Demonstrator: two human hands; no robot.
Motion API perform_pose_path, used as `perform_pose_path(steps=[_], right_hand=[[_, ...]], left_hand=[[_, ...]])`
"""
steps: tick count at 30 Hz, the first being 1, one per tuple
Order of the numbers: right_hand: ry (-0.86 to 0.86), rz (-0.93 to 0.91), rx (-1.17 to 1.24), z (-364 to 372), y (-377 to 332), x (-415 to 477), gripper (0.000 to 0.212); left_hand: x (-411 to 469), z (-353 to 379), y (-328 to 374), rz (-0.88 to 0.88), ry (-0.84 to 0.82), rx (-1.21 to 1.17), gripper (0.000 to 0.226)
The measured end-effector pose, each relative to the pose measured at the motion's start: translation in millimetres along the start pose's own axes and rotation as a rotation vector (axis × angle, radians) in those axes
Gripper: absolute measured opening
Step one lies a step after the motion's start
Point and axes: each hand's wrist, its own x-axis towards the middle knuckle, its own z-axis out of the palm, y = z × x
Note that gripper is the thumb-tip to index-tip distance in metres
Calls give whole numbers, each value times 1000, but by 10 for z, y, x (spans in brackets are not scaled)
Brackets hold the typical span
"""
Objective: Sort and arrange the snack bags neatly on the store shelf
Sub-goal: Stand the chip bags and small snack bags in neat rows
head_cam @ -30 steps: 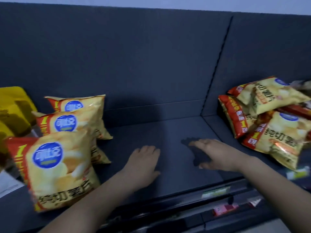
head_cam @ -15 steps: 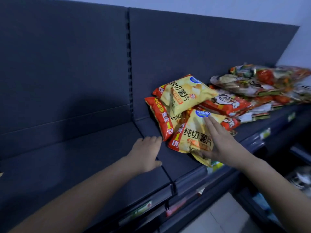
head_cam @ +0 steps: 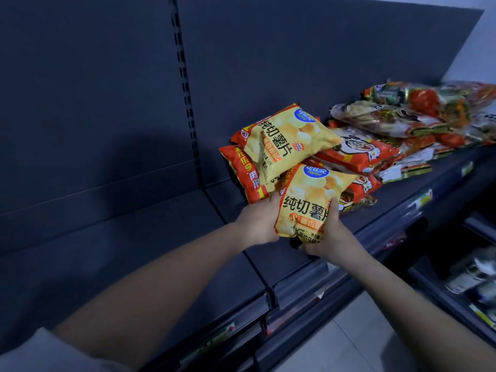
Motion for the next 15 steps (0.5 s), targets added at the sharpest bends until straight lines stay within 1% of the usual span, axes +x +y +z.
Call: perform_pose_path(steps=[6, 15], right_hand=[[-52, 24, 33, -25, -187, -313, 132], [-35, 60, 45, 102, -672, -950, 129]], left_hand=[[-281, -32, -68, 49, -22, 8, 71], [-937, -266, -214, 108, -28, 4, 72]])
